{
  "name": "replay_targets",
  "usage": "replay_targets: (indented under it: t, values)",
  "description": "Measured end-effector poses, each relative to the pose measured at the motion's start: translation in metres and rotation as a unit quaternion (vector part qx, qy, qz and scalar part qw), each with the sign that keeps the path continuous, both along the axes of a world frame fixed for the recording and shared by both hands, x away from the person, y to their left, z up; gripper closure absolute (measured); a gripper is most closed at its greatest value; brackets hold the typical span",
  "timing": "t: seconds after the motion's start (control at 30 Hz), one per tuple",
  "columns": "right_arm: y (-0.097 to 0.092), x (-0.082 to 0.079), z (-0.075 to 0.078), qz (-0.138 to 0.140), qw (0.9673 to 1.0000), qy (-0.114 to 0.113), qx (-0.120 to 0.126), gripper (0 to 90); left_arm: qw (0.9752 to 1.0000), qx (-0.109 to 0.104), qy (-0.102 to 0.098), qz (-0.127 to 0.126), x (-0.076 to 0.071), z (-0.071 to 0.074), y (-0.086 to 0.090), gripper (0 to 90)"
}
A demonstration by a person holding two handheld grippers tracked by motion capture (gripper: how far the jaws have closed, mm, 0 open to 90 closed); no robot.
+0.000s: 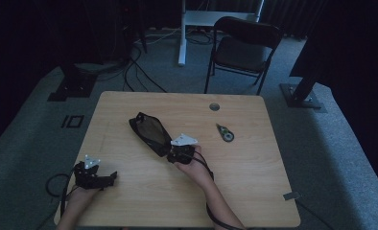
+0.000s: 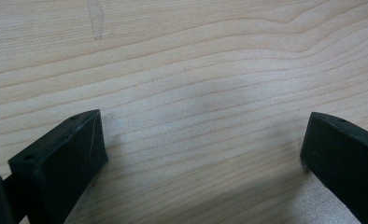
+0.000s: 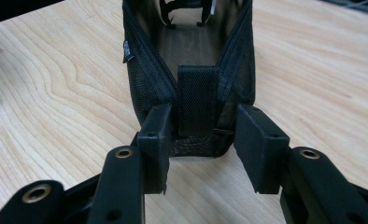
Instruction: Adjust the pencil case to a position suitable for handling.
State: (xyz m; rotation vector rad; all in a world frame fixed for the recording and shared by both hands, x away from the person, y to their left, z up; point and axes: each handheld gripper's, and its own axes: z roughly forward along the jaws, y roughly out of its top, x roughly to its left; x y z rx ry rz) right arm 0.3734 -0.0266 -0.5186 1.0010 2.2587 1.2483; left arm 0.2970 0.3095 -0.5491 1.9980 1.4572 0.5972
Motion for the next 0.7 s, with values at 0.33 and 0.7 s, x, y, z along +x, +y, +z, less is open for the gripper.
replay_targets:
  t: [0.33,0.7]
  values:
    - [0.0062,0.0046,-0.0054,0.0,0.9998,0.008,-0.019,71.7,1.0,0.0,0.0,0.0,0.0,0.0,0.0,0.2]
    - [0.0012,0.0046,-0.0026,0.006,0.9995,0.012,-0.028,72.8,1.0,0.0,0.0,0.0,0.0,0.0,0.0,0.2]
